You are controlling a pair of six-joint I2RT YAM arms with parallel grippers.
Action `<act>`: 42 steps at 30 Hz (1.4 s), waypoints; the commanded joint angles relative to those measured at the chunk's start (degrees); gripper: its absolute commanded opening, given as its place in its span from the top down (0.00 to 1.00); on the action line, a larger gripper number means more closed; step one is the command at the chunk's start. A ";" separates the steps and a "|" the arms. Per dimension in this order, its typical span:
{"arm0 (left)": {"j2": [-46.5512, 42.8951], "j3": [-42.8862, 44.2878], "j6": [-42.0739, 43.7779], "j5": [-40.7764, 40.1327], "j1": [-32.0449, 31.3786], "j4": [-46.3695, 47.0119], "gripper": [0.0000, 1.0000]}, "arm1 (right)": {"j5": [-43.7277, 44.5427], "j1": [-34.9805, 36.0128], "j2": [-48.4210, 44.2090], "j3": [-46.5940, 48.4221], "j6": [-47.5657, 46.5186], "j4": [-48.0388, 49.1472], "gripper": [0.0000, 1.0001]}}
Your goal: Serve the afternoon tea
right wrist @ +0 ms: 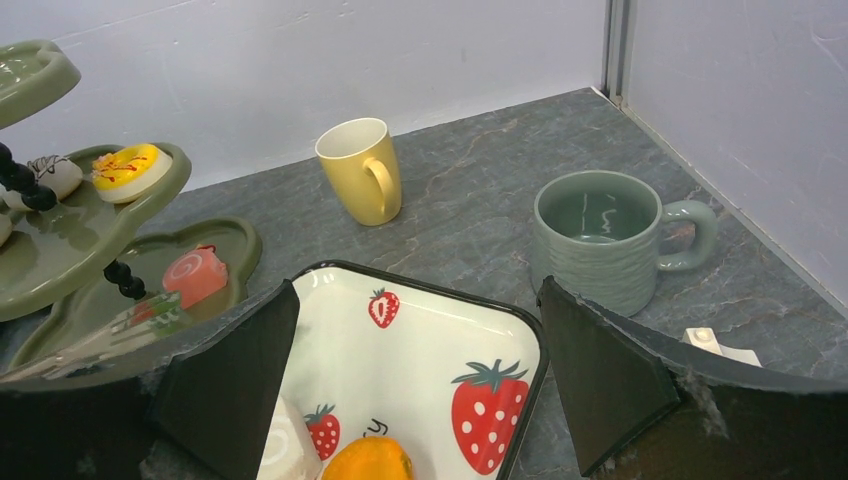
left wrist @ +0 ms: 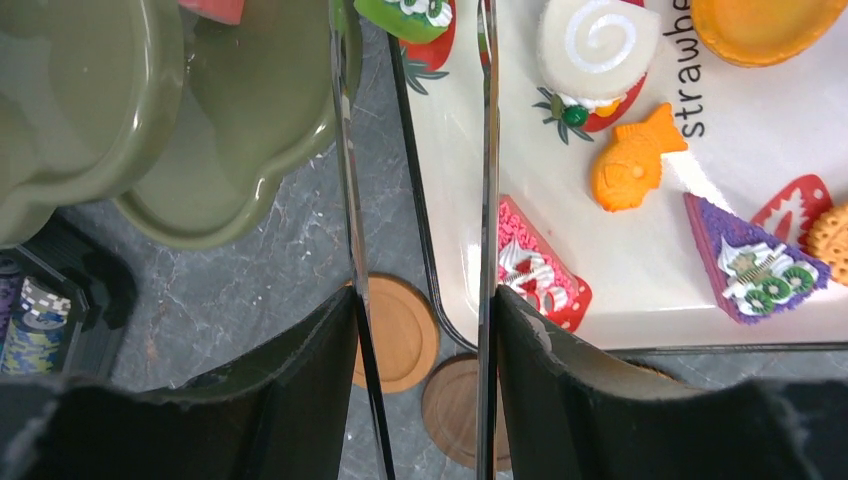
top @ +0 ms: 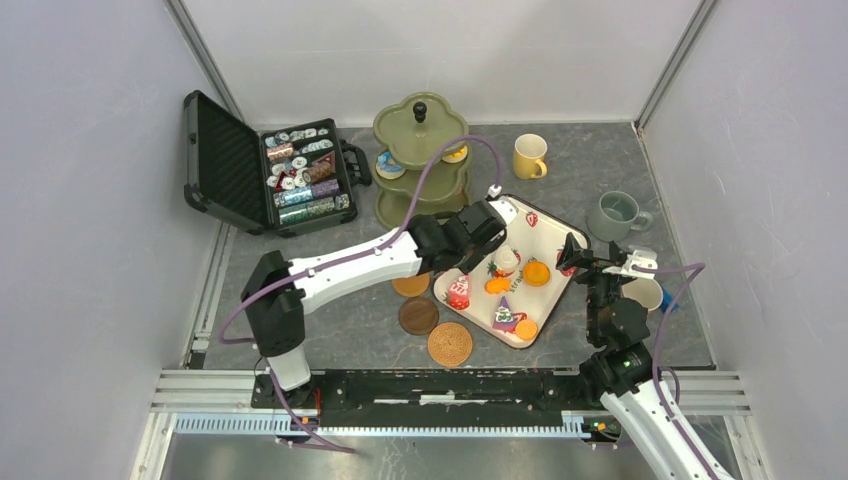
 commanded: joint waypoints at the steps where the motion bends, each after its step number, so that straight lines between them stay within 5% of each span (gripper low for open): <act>1: 3.45 5.01 3.82 -2.89 -0.13 -0.28 0.42 | 0.33 0.42 -0.42 -0.21 0.49 1.49 0.02; 12: 7.78 6.41 3.81 -4.01 0.56 -0.59 0.40 | 0.09 0.38 -0.37 -0.29 0.54 1.75 0.02; 27: 9.31 7.61 3.94 -5.86 0.47 -0.24 0.59 | 0.21 0.42 -0.43 -0.31 0.55 1.56 0.02; 42: -2.50 6.99 -0.59 -2.67 0.24 -2.13 0.68 | 0.20 0.40 -0.81 -0.19 0.59 1.27 0.02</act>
